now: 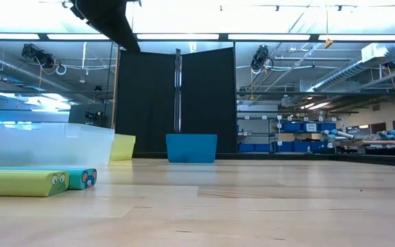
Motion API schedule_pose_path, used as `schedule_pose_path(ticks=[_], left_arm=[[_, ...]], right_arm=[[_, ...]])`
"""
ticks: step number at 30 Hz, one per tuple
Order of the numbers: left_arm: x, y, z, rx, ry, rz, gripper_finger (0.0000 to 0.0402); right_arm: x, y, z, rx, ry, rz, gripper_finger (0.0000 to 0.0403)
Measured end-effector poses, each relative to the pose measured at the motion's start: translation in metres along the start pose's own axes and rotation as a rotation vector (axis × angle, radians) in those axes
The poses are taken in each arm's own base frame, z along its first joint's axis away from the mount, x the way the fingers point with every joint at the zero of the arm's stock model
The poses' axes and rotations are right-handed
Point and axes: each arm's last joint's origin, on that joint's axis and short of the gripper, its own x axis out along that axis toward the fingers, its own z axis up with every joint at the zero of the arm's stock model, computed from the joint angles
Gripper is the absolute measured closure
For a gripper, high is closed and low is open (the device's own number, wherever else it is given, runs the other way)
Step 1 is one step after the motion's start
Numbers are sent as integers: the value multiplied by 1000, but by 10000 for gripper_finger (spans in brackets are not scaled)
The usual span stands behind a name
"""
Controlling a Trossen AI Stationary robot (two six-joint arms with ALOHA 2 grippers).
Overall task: Sort blocks
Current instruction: Put the blue block into the white bin
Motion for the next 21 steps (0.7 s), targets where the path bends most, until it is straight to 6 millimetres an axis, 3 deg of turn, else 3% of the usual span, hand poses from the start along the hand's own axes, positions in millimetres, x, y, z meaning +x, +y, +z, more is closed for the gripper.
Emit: schedule_pose_path(ticks=[14, 21], left_arm=[[0, 0, 1, -6, -16, 10, 216], [0, 0, 1, -7, -20, 15, 216]], right_arm=[[45, 4, -3, 53, 79, 77, 120], [53, 3, -1, 64, 79, 94, 136]])
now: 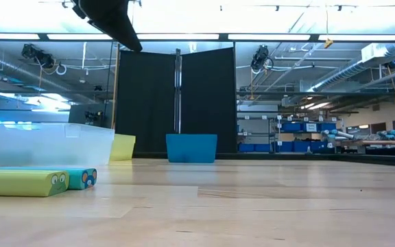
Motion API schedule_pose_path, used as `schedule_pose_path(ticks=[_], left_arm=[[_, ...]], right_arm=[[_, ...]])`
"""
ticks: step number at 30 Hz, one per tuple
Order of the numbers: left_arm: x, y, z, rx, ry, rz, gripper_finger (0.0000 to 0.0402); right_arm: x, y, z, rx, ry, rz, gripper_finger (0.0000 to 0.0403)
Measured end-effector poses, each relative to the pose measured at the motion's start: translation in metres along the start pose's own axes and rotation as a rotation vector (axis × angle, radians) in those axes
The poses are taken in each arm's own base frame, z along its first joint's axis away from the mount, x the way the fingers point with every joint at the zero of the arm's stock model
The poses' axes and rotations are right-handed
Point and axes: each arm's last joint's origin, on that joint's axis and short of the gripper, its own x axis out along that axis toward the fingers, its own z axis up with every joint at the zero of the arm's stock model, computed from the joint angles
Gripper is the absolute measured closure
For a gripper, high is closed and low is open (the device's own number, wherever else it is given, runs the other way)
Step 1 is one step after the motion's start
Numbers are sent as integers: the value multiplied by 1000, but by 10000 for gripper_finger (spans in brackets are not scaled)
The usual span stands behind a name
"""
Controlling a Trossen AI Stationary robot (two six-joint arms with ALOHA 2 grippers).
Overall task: Sort blocks
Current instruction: Put the blue block into the white bin
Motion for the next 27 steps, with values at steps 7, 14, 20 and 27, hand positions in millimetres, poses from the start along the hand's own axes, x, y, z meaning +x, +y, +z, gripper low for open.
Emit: schedule_pose_path(ticks=[7, 14, 20, 27], left_arm=[[3, 1, 1, -11, 2, 7, 216], [3, 1, 2, -11, 2, 7, 216], [3, 1, 2, -11, 2, 8, 216], [3, 1, 2, -12, 2, 8, 216]], right_arm=[[1, 1, 1, 2, 1, 1, 183], [1, 2, 1, 0, -1, 10, 259], [2, 1, 2, -10, -10, -4, 284], [-2, 1, 1, -25, -43, -6, 280]])
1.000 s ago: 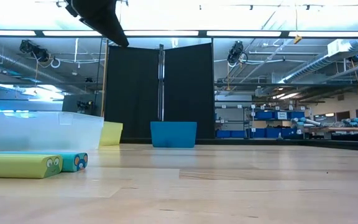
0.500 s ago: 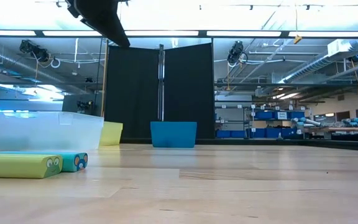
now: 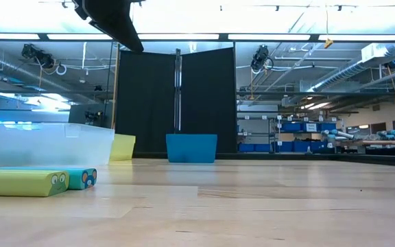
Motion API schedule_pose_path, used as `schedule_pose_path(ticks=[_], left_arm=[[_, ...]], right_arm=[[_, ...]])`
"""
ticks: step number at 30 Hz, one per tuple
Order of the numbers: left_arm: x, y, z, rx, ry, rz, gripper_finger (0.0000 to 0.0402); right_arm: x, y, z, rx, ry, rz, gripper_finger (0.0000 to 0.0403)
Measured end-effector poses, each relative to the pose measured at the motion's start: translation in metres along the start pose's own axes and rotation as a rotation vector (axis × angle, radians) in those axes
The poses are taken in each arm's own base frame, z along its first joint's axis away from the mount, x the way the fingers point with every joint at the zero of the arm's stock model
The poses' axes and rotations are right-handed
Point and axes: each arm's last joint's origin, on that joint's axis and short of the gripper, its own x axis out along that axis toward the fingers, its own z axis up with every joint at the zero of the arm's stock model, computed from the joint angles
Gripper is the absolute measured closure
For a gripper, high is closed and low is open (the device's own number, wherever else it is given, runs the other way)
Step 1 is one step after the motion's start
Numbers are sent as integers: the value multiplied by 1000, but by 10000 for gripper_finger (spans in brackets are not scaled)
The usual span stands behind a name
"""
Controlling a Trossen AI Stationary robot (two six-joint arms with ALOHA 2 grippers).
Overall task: Sort blocks
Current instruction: Put the blue block into the white bin
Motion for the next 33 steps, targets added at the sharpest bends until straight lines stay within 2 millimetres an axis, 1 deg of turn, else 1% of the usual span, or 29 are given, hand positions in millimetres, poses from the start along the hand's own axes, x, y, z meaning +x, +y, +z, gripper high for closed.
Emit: schedule_pose_path(ticks=[3, 5, 7, 10, 13, 17, 20, 24, 28, 31, 33], left_arm=[[0, 0, 0, 0, 0, 0, 216], [0, 0, 0, -2, -1, -1, 216], [0, -1, 1, -8, -4, -4, 216], [0, -1, 1, -11, -5, -5, 216], [0, -1, 1, -13, -6, -5, 216], [-1, 0, 4, -23, -22, 3, 216], [-4, 1, 9, -17, -35, -2, 216], [-11, 2, 21, 1, -76, -3, 216], [-20, 6, 38, 35, -127, 3, 216], [-30, 12, 55, 70, -164, 4, 216], [-40, 22, 67, 81, -192, 2, 216]], right_arm=[[-5, -4, 4, -21, -73, -53, 281], [-12, -1, 3, -19, -73, -31, 281], [-15, -3, 6, -34, -116, -45, 281], [-22, 4, 5, -38, -153, 32, 281], [-27, 8, 6, -46, -227, 93, 281], [-37, 17, 11, -47, -351, 210, 282], [-45, 25, 17, -54, -447, 292, 282], [-52, 43, 26, -83, -542, 394, 282], [-55, 68, 39, -142, -622, 481, 281], [-57, 89, 53, -188, -698, 529, 281], [-60, 104, 66, -234, -742, 546, 281]])
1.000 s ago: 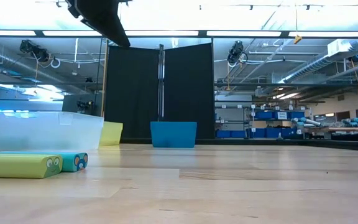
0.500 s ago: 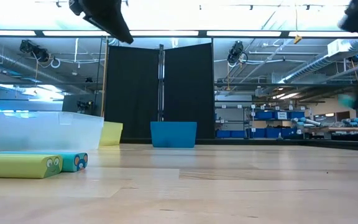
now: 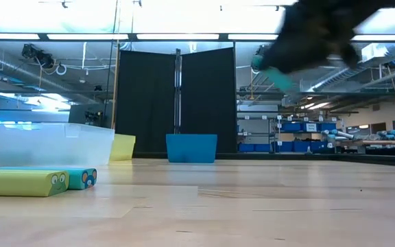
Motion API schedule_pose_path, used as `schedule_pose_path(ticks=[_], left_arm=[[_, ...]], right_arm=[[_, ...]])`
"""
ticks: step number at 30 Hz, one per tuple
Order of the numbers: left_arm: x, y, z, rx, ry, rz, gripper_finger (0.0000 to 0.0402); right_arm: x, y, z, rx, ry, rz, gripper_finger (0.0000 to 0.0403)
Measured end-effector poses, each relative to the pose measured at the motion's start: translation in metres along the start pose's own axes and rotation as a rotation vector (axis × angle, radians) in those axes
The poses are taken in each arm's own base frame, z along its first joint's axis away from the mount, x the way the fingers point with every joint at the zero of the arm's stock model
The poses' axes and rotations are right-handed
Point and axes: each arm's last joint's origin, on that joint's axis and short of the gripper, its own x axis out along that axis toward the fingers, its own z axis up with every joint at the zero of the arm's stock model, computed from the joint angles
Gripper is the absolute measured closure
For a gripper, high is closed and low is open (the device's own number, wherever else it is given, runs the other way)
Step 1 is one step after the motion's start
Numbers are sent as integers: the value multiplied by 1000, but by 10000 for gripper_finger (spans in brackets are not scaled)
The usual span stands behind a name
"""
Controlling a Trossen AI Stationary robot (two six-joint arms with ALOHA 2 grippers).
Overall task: Sort blocks
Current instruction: Put the blue block into the white bin
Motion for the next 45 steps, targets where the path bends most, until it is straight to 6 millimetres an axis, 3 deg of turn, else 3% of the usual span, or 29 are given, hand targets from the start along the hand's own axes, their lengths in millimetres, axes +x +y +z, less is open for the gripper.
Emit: schedule_pose_path(ticks=[7, 13, 19, 30, 37, 42, 45], left_arm=[[-43, 70, 37, -94, -141, -25, 216], [-77, 127, 36, -188, -229, -79, 216], [-97, 163, 26, -285, -288, -133, 216], [-96, 163, 16, -309, -293, -139, 216], [-96, 162, 15, -320, -292, -136, 216], [-96, 162, 15, -333, -291, -138, 216], [-96, 162, 15, -333, -291, -138, 216]], right_arm=[[40, 24, 48, -152, -101, 178, 281], [72, 29, 96, -235, -254, 418, 280], [124, 21, 116, -226, -300, 627, 280], [223, 56, 126, -233, -334, 732, 280], [284, 81, 109, -242, -310, 758, 279], [312, 86, 96, -196, -256, 758, 257], [318, 84, 98, -158, -243, 764, 226]])
